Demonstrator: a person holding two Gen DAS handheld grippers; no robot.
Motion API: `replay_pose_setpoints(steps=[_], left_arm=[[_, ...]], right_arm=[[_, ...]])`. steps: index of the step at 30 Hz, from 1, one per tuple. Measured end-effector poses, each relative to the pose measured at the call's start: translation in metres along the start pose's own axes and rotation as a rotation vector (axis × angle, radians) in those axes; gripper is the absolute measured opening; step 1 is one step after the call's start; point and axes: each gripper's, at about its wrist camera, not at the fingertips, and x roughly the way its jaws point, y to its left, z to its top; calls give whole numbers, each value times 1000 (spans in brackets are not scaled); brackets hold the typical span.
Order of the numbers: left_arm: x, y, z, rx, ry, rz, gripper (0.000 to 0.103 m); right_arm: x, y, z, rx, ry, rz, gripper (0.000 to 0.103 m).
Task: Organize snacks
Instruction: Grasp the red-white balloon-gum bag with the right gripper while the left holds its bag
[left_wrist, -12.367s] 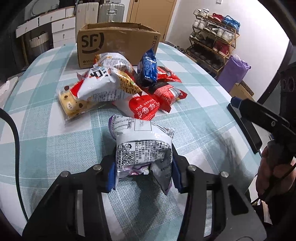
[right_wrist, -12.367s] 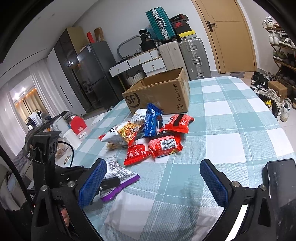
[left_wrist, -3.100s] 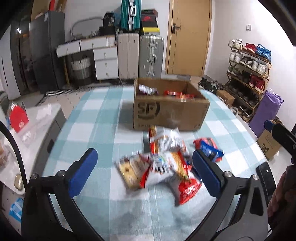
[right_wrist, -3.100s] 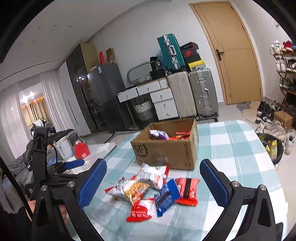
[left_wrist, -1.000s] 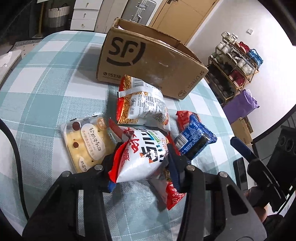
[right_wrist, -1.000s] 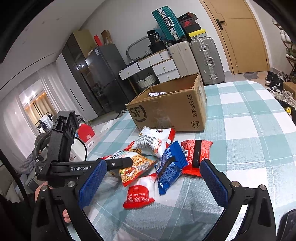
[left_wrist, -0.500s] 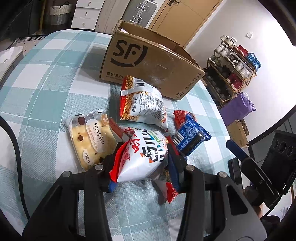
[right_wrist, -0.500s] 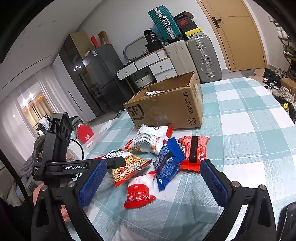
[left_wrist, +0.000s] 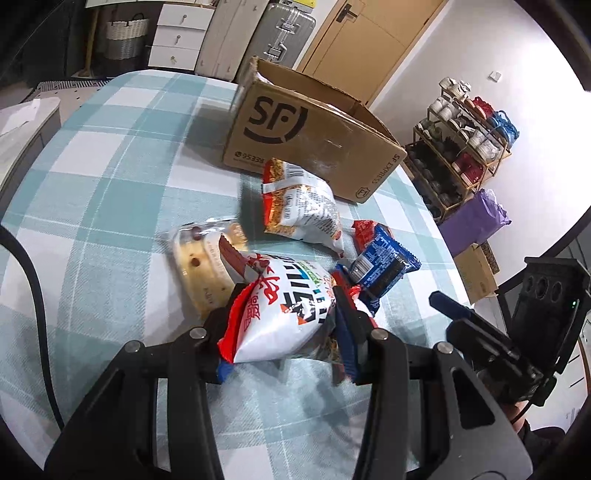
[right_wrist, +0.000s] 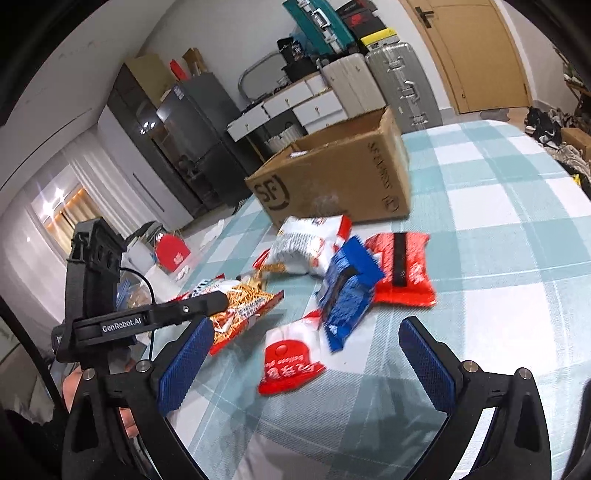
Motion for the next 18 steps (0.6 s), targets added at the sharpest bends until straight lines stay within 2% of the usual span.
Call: replay_pose_setpoints(steps=[10,15,18], left_arm=[[-27,19,-10,6,-49,32,41],[-31,27,-14,0,-43,43,41],[-36,30,-16,6,-52,58,41]], right_arm=[[30,26,-14,-52,95,-19,102],[45,38,-20,-90,130,-51,101],[55,39,-22,-76,163,-45,94]])
